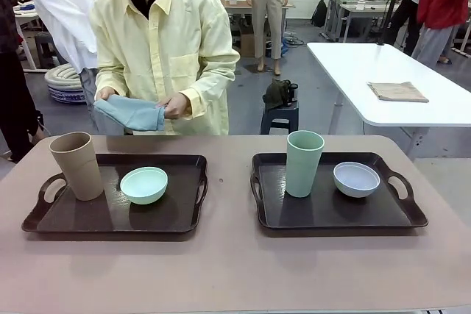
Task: Set up a tray with a mat and arrange the tableware.
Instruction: Pick up the Picnic Bowl and Reusable plastic cup from the Handle tray in front of the human's position and hold them in the air.
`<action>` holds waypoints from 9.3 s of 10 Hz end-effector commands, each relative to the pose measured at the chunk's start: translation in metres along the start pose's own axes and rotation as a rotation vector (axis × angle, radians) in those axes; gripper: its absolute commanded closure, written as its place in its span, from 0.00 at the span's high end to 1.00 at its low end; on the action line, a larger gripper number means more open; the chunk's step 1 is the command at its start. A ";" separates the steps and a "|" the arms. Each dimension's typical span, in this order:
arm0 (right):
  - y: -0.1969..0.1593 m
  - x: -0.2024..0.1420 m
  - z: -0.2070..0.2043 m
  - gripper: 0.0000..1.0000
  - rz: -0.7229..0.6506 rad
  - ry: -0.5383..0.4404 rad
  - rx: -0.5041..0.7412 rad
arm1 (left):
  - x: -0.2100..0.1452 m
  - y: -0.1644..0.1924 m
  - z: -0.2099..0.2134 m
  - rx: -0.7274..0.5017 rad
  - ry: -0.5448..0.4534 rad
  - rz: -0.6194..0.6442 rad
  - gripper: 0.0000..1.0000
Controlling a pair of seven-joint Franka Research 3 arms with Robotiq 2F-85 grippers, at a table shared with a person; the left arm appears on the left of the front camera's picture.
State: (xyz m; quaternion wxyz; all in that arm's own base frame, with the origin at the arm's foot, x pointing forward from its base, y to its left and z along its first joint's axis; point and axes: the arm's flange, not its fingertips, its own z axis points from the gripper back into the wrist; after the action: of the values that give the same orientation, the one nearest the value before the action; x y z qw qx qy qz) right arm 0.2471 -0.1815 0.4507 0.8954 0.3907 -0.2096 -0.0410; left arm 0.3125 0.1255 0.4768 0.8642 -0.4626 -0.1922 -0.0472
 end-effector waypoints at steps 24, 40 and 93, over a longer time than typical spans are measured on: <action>0.139 0.048 -0.038 1.00 0.166 0.078 -0.181 | 0.031 -0.025 -0.007 0.135 0.056 -0.359 1.00; 0.404 0.051 -0.298 1.00 0.169 0.254 -0.566 | 0.085 0.026 -0.010 -0.077 0.388 -0.807 1.00; 0.400 0.005 -0.657 0.00 0.237 0.464 -0.739 | 0.097 0.153 -0.210 -0.404 0.225 -1.275 0.00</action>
State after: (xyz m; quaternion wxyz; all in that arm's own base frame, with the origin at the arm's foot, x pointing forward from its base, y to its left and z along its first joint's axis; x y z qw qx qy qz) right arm 0.4830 0.5457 0.3459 0.9968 0.0118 -0.0117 0.0786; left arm 0.5058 0.0526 0.2912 0.5929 -0.4027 -0.3052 -0.6271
